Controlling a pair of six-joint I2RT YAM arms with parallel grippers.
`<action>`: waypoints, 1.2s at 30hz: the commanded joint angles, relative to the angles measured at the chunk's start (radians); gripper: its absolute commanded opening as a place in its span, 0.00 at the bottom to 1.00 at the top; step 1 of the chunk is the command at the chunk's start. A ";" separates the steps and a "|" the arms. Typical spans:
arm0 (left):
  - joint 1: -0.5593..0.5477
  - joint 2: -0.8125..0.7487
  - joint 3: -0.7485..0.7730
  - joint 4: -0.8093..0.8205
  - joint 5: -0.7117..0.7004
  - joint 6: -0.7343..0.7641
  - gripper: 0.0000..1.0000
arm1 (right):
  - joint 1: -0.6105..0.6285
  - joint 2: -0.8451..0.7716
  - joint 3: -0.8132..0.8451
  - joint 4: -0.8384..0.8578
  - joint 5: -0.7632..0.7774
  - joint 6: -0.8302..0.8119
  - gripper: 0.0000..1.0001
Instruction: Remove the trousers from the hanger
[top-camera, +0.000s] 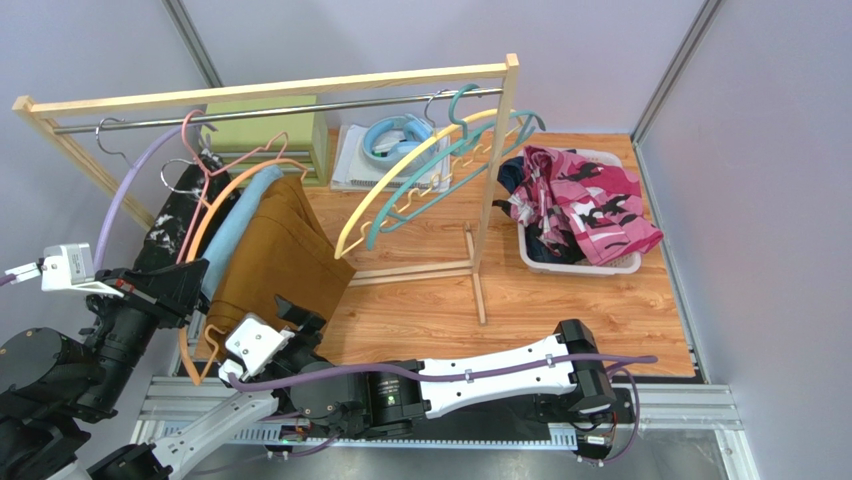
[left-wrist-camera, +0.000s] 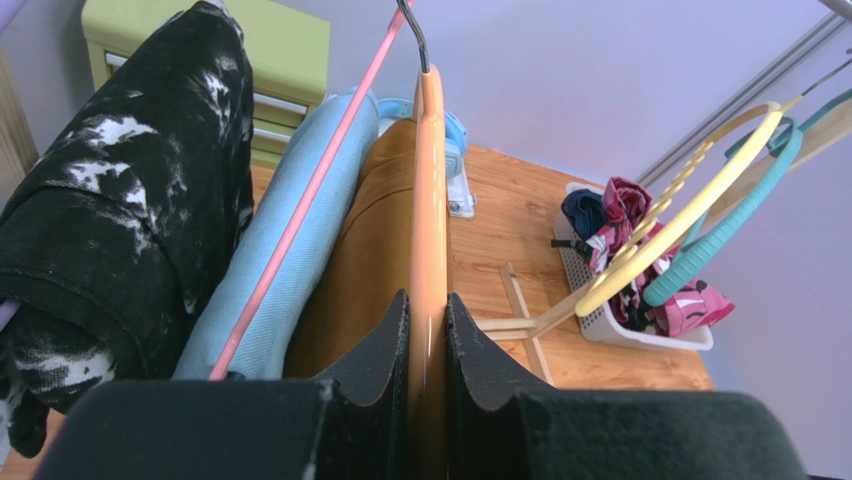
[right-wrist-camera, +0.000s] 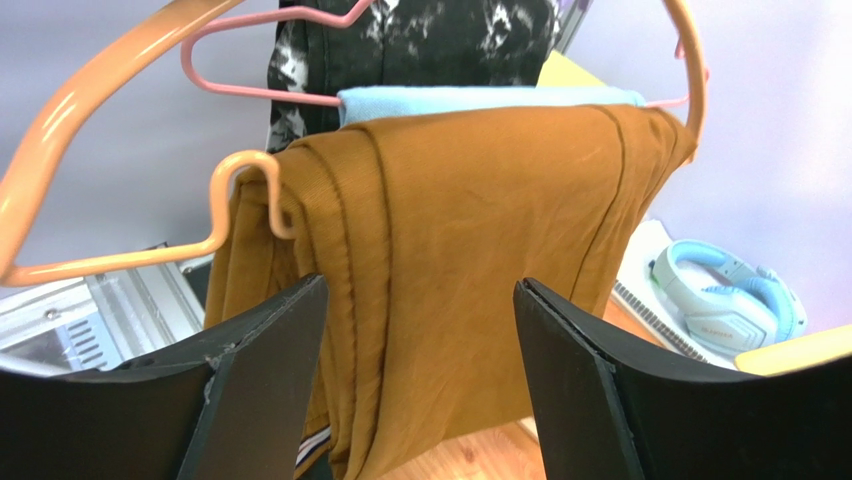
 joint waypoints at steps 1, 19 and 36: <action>0.003 0.000 0.073 0.119 0.024 -0.028 0.00 | 0.001 -0.003 -0.051 0.125 -0.008 -0.075 0.73; 0.003 0.012 0.091 0.117 0.104 -0.126 0.00 | -0.006 0.001 -0.097 0.161 -0.182 -0.169 0.72; 0.003 -0.042 0.019 0.142 0.080 -0.238 0.00 | -0.047 0.161 -0.027 0.696 0.116 -0.537 0.49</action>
